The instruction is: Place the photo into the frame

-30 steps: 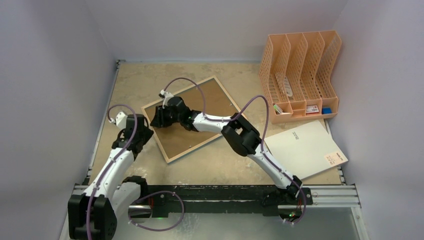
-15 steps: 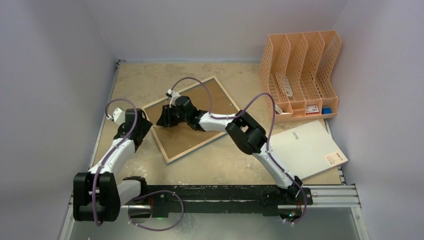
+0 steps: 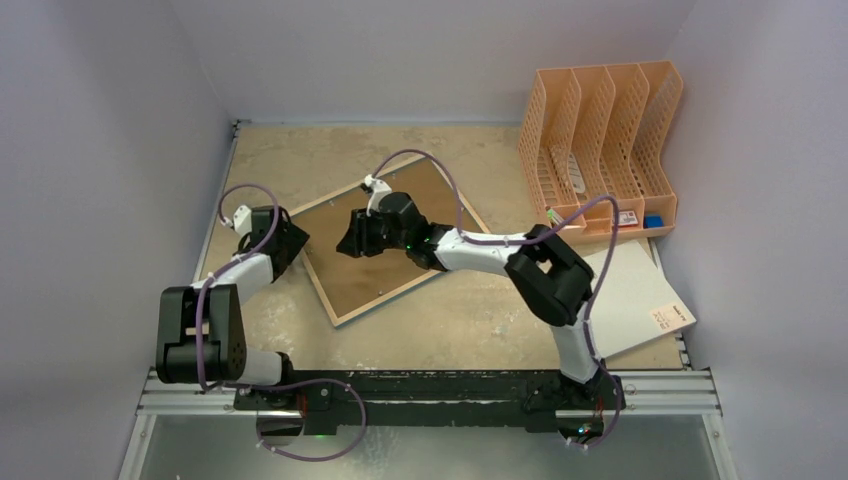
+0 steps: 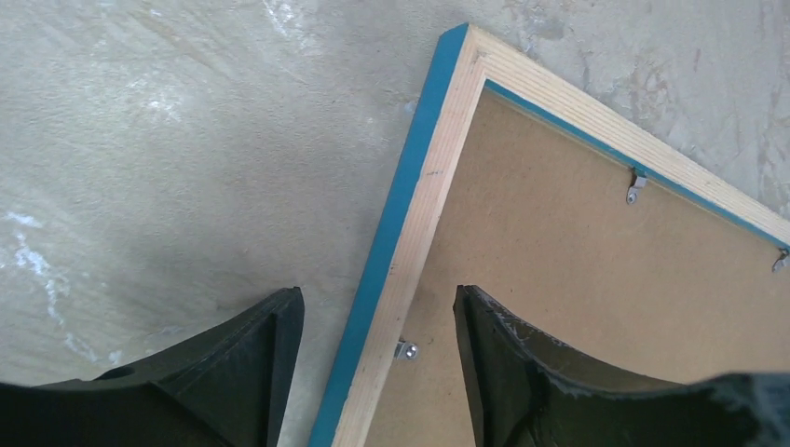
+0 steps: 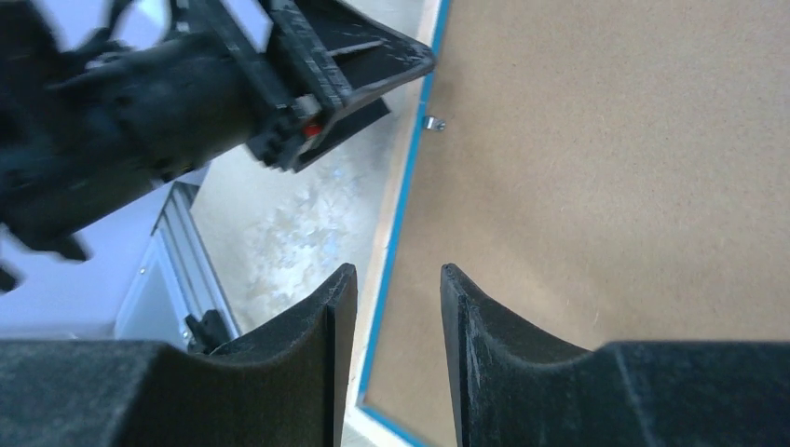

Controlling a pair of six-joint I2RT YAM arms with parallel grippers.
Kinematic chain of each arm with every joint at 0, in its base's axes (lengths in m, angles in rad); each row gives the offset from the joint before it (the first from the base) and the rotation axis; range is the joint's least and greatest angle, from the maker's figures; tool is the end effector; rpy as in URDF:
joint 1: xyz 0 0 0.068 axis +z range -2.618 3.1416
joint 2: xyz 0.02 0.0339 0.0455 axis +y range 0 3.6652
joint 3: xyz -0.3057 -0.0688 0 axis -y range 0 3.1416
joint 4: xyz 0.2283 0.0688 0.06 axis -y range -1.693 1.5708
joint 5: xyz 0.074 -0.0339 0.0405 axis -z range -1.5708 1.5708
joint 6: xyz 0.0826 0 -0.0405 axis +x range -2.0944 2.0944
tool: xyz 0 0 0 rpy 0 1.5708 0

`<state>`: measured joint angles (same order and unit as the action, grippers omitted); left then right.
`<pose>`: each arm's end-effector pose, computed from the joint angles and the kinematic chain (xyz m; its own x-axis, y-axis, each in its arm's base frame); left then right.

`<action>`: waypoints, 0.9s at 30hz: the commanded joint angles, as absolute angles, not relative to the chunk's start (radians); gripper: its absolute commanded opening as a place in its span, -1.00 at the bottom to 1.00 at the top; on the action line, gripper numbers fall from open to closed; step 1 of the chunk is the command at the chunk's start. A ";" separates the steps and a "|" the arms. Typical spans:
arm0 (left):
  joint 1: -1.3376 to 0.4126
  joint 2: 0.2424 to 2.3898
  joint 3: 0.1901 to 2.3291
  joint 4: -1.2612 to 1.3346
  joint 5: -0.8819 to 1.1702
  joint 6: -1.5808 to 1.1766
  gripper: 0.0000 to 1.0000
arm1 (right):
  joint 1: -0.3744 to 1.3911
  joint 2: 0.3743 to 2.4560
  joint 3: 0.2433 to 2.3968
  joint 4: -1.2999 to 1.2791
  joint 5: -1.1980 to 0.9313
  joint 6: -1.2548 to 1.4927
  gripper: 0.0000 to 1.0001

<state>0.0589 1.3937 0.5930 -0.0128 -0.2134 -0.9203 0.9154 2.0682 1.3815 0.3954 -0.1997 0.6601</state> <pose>0.2729 0.0336 0.1799 -0.2780 -0.7955 -0.5385 -0.7001 0.5516 -0.4535 0.3094 0.4293 0.2393 -0.6858 0.0941 -0.7217 -0.5980 0.4925 0.6324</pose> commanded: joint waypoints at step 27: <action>0.064 1.553 0.682 -0.114 -0.088 -0.799 -0.46 | 1.063 1.779 0.887 0.365 -0.167 0.779 -0.17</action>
